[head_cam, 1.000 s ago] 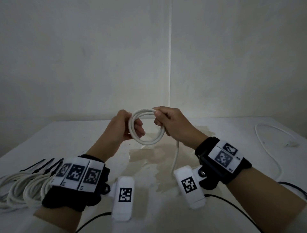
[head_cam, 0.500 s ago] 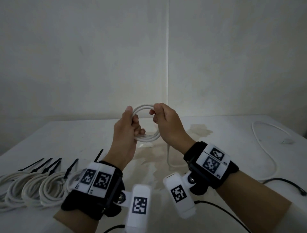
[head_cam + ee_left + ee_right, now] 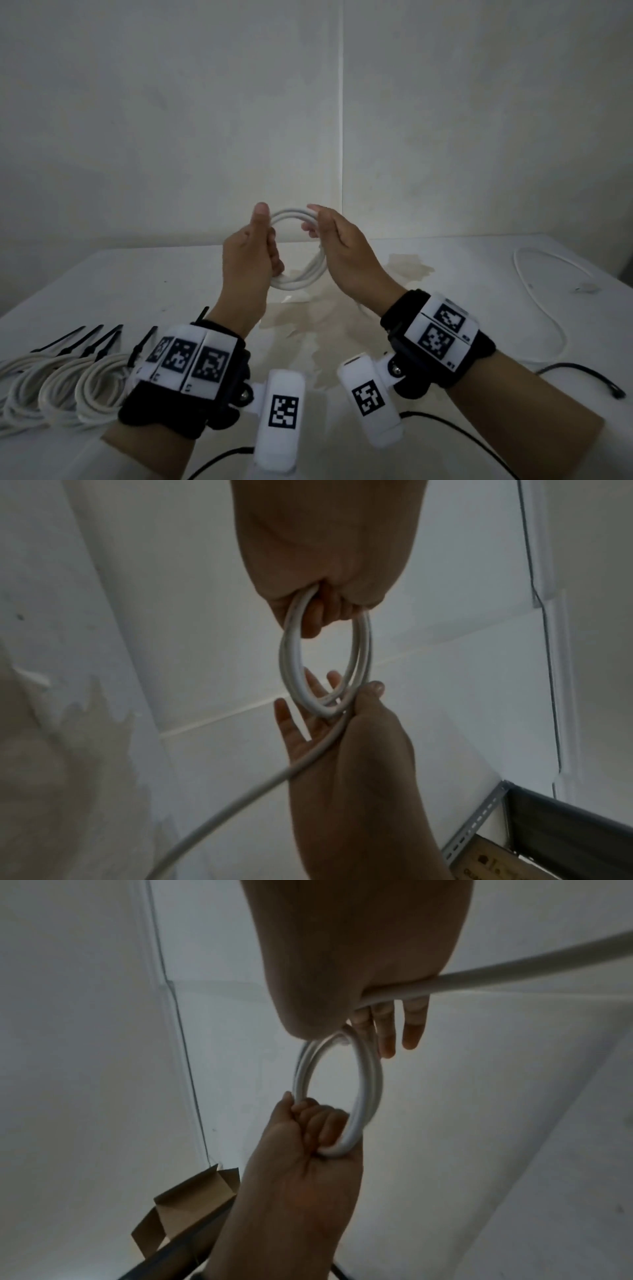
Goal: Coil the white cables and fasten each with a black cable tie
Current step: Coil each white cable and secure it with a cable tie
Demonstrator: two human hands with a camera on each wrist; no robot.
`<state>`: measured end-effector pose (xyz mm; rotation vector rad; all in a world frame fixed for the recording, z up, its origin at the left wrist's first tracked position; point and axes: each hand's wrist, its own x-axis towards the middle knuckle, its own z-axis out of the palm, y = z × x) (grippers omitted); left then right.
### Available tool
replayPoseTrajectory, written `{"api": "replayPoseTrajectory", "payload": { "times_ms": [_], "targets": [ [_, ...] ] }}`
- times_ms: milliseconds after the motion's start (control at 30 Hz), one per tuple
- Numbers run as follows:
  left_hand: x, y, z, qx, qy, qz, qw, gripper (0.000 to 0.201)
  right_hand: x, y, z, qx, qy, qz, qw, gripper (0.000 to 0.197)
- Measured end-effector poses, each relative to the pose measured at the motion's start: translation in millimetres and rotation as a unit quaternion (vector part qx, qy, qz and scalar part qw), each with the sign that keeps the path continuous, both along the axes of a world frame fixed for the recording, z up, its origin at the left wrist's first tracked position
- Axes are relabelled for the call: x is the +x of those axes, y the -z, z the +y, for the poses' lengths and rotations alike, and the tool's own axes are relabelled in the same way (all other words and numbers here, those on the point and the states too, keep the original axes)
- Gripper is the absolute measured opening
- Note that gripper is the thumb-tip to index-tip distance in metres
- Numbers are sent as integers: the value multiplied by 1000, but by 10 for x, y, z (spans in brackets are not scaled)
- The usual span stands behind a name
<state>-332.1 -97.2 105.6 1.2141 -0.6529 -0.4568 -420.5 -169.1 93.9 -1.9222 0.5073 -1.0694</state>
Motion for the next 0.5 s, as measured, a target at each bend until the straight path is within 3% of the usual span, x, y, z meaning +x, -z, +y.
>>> {"api": "replayPoseTrajectory", "payload": {
  "times_ms": [133, 267, 400, 500],
  "targets": [
    [-86, -18, -17, -57, -2, 72, 996, 46, 50, -11, 83, 129, -23, -61, 990, 46],
    [-116, 13, -18, -73, -9, 102, 992, 46, 66, -44, 78, 162, -50, -76, 982, 41],
    [-79, 119, -36, -54, 16, 82, 995, 46, 39, -31, 4, 102, -22, -58, 993, 33],
    [47, 182, -10, 10, 65, 16, 998, 46, -7, -14, -94, 25, -22, -23, 999, 31]
  ]
}}
